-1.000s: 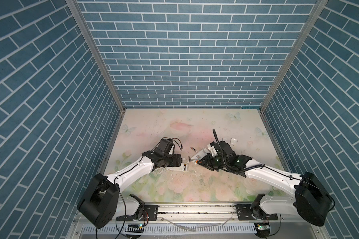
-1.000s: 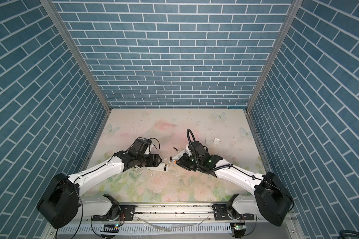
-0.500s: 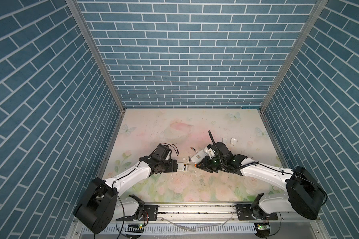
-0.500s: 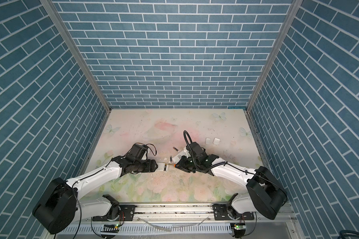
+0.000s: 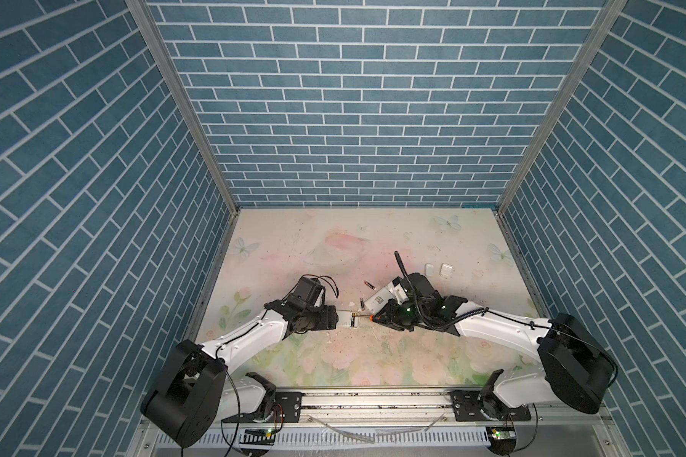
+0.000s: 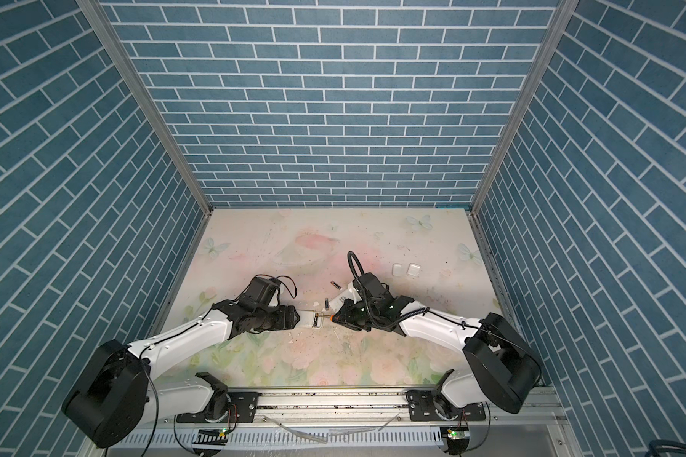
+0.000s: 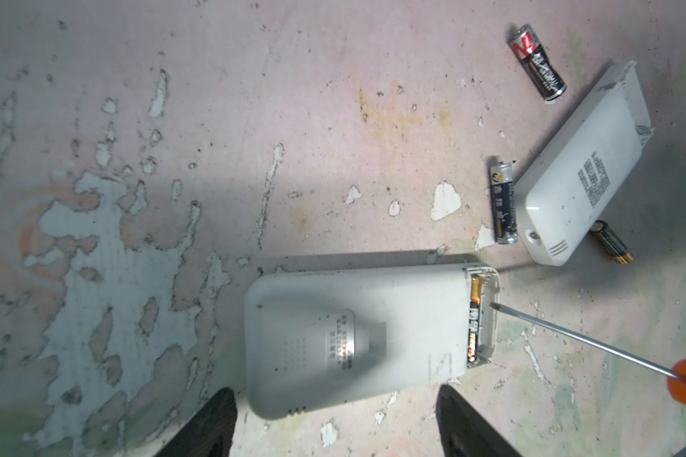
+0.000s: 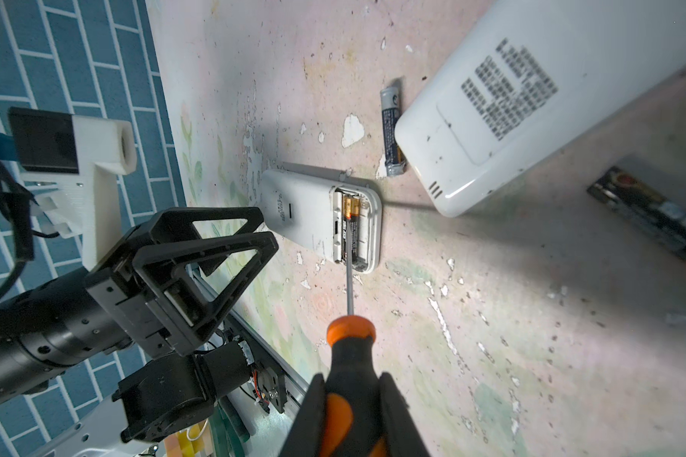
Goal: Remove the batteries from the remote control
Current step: 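Insert the screwdriver tip beside the gold battery with the right gripper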
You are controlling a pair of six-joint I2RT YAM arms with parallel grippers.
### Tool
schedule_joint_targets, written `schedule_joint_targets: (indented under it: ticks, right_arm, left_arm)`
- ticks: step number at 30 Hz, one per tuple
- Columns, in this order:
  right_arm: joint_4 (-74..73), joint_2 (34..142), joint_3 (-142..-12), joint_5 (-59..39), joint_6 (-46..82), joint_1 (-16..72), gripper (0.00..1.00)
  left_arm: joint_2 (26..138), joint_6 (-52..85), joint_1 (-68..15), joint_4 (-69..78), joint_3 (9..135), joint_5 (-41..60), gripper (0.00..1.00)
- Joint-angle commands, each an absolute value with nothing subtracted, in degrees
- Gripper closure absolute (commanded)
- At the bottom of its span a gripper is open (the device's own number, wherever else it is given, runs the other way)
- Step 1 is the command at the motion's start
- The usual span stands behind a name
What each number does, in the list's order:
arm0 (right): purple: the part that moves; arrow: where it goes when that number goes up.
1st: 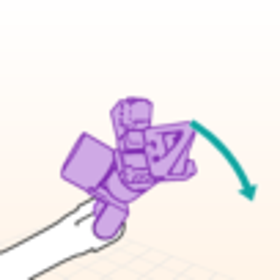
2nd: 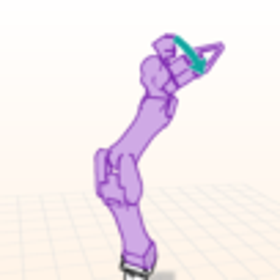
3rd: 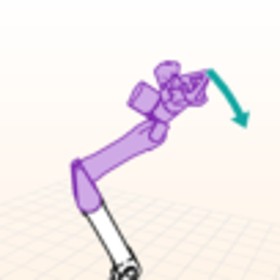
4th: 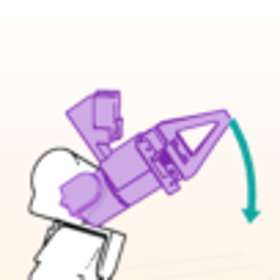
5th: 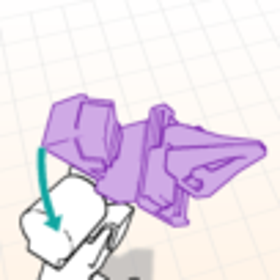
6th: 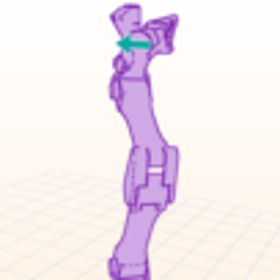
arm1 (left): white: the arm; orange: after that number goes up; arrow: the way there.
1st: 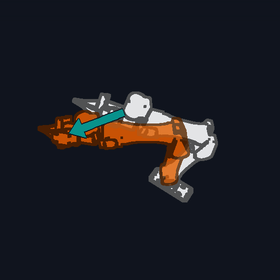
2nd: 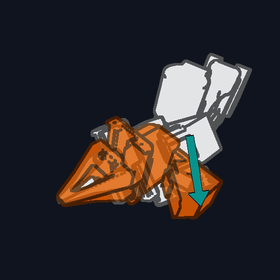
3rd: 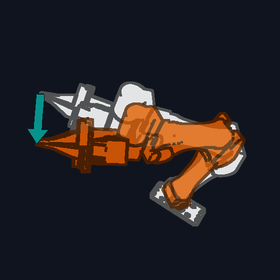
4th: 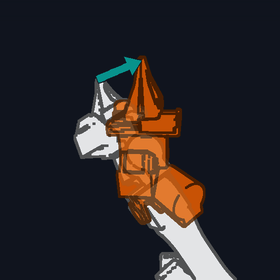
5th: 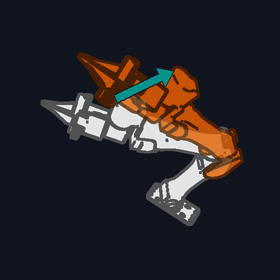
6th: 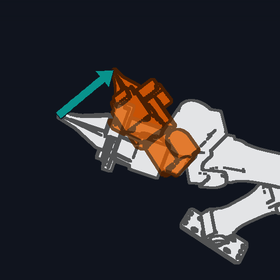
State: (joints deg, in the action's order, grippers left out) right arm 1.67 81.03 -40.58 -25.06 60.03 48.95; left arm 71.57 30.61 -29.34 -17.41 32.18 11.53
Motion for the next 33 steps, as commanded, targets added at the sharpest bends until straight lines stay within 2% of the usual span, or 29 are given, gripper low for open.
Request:
schedule_joint_targets:
  ticks: [1, 18, 33]
  right_arm:
    - [-0.3, 81.7, -39.1, -25.3, 61.1, 49.7, 1.00]
    - [-3.6, 81.7, -36.9, -24.7, 63.4, 50.8, 1.00]
    - [-5.9, 81.9, -35.8, -25.1, 64.2, 50.9, 1.00]
  left_arm:
    - [70.9, 30.3, -28.7, -16.5, 31.0, 10.8, 0.19]
    - [71.6, 30.2, -28.7, -13.9, 29.8, 11.3, 0.21]
    - [73.3, 29.3, -28.7, -14.3, 30.0, 12.4, 0.29]
